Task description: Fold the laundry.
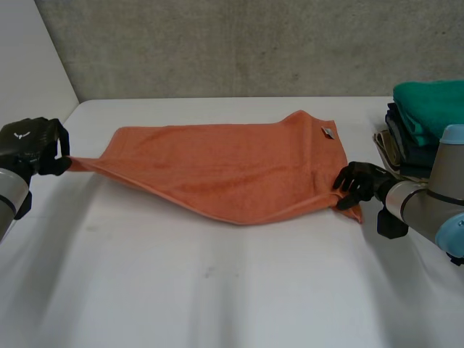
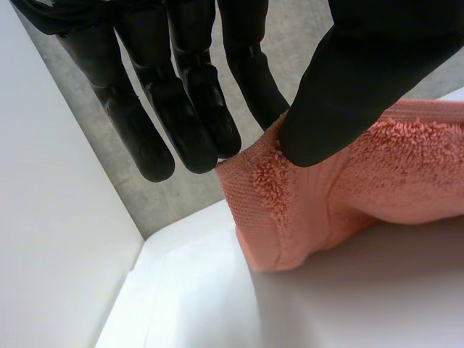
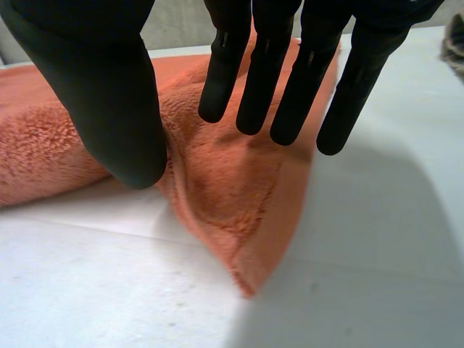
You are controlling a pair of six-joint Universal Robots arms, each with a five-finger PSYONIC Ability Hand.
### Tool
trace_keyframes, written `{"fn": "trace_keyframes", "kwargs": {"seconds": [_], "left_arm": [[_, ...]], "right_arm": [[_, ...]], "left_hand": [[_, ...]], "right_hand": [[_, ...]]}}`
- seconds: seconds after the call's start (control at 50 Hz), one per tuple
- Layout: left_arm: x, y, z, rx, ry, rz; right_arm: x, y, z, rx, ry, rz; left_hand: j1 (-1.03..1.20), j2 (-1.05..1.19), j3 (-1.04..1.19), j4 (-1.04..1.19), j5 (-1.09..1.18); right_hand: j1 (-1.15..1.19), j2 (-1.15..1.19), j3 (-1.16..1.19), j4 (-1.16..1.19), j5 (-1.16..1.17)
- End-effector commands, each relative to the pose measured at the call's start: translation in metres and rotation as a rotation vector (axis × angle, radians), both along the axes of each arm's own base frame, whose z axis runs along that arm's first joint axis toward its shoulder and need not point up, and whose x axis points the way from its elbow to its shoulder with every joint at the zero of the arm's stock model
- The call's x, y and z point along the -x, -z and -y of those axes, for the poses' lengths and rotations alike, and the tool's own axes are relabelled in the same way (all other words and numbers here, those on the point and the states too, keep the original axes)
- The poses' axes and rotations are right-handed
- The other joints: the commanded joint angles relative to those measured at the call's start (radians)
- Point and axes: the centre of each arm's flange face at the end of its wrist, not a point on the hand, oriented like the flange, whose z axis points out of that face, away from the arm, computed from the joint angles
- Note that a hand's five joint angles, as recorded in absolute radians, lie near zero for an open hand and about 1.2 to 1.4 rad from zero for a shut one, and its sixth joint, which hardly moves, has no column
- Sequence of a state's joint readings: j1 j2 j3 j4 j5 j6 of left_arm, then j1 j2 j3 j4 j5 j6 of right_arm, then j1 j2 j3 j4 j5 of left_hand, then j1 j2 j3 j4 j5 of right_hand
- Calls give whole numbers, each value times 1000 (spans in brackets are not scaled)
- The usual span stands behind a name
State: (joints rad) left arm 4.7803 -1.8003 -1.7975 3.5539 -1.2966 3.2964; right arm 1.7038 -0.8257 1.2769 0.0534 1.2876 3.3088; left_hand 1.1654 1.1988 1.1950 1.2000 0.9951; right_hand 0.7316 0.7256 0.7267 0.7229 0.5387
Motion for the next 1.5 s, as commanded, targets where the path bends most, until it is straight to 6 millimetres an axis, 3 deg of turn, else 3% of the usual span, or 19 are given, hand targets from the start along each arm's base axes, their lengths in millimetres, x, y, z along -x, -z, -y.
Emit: {"fn": "trace_keyframes", "kwargs": {"seconds": [0.02, 0.1, 0.12, 0.14, 0.24, 0.32, 0.4, 0.5, 0.58, 0.66, 0.76, 1.1, 1.24, 1.3, 1.32, 1.34, 1.36, 1.38, 1.5], "left_arm": [[0, -4, -6, -24, 16, 0], [0, -4, -7, -28, 18, 1], [1, -4, -8, -30, 20, 2], [1, -4, -8, -34, 21, 2], [0, 1, -14, -90, 20, 13], [-1, 4, -30, -189, 33, 62], [3, 5, -59, -326, 123, 175], [-10, 5, -96, -580, 186, 378], [-14, 6, -120, -761, 285, 481], [-15, 8, -122, -763, 345, 556], [-4, 10, -100, -643, 323, 570], [52, 29, 39, -124, 40, 477], [70, 39, 76, -46, -22, 472], [79, 43, 80, -40, -7, 456], [86, 44, 81, -35, 16, 437], [90, 45, 80, -37, 30, 431], [94, 45, 78, -38, 40, 424], [98, 45, 75, -44, 54, 417], [100, 31, 48, -91, 72, 365]], "right_arm": [[-3, -2, -6, -11, -31, -15], [-6, 0, -10, 2, -51, -42], [-6, 0, -10, 16, -51, -55], [-7, 1, -10, 26, -50, -62], [-8, -9, -15, 93, -68, -159], [-3, -31, -30, 167, -140, -328], [9, -46, -58, 196, -280, -591], [38, -47, -114, 39, -551, -946], [46, -49, -132, -17, -639, -1027], [39, -48, -118, 50, -580, -1000], [25, -45, -87, 153, -468, -957], [-38, -43, 25, 694, -84, -820], [-55, -27, 58, 809, -24, -826], [-59, -18, 72, 823, 2, -841], [-60, -16, 75, 825, 9, -841], [-61, -11, 77, 819, 15, -846], [-63, -8, 77, 812, 12, -848], [-64, -8, 75, 807, 7, -847], [-52, -24, 48, 674, -35, -758]], "left_hand": [[231, 197, 201, 196, 227], [231, 197, 201, 196, 227], [231, 197, 201, 196, 227], [231, 197, 201, 196, 227], [231, 197, 201, 196, 227], [231, 197, 201, 196, 227], [231, 197, 201, 196, 227], [231, 197, 201, 196, 227], [231, 197, 201, 196, 227], [231, 197, 201, 196, 227], [231, 197, 201, 196, 227], [231, 197, 201, 196, 227], [231, 197, 201, 196, 227], [231, 197, 201, 196, 227], [7, -26, -22, -27, 3], [-378, -412, -408, -413, -383], [-871, -904, -900, -905, -875], [-991, -1024, -1020, -1025, -995], [-991, -1024, -1020, -1025, -995]], "right_hand": [[59, 65, 64, 68, 78], [188, 194, 193, 197, 206], [543, 549, 548, 552, 562], [663, 669, 668, 672, 682], [665, 671, 670, 673, 683], [665, 671, 670, 673, 683], [665, 671, 670, 673, 683], [665, 671, 670, 673, 683], [665, 671, 670, 673, 683], [665, 671, 670, 673, 683], [665, 671, 670, 673, 683], [665, 671, 670, 673, 683], [665, 671, 670, 673, 683], [665, 671, 670, 673, 683], [539, 545, 544, 548, 558], [-546, -540, -541, -537, -528], [-557, -551, -552, -548, -539], [-557, -551, -552, -548, -539], [-557, -551, -552, -548, -539]]}}
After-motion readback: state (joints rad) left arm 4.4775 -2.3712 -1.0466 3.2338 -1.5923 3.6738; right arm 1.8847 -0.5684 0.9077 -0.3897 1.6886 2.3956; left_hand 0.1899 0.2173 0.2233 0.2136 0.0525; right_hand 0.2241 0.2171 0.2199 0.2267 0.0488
